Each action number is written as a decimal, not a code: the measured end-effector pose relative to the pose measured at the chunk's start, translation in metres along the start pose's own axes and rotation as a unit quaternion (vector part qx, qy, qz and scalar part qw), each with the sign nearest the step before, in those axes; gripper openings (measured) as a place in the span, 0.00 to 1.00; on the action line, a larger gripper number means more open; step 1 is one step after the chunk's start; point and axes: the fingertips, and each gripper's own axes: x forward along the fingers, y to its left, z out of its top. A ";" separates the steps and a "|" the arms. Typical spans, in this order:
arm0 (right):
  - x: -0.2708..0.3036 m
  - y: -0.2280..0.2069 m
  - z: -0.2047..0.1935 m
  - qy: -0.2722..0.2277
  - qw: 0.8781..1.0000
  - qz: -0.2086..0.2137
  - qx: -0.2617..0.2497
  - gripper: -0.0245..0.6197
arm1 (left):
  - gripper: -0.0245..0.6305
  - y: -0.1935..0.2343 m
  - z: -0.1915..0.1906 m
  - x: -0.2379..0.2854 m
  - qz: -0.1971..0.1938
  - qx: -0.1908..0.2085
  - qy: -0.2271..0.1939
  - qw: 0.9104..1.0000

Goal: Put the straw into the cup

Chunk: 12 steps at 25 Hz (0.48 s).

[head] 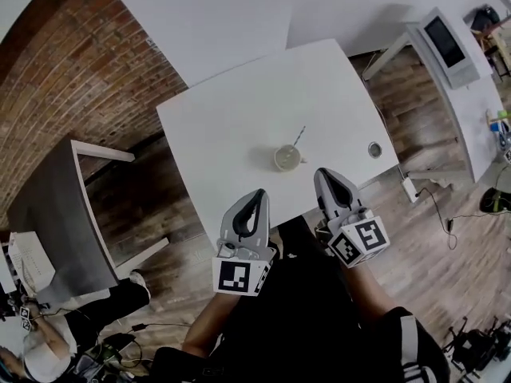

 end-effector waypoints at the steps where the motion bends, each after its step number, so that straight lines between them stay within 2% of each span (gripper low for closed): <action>1: -0.007 0.005 0.003 -0.007 1.000 -0.004 -0.003 0.05 | 0.04 -0.002 0.004 -0.007 -0.002 0.004 -0.003 1.000; 7: -0.047 0.027 0.007 -0.032 0.999 -0.036 -0.011 0.05 | 0.04 -0.013 0.014 -0.039 -0.019 0.015 -0.015 1.000; 12: -0.072 0.039 0.006 -0.037 0.999 -0.033 -0.019 0.05 | 0.04 -0.028 0.019 -0.053 -0.024 0.018 -0.020 0.999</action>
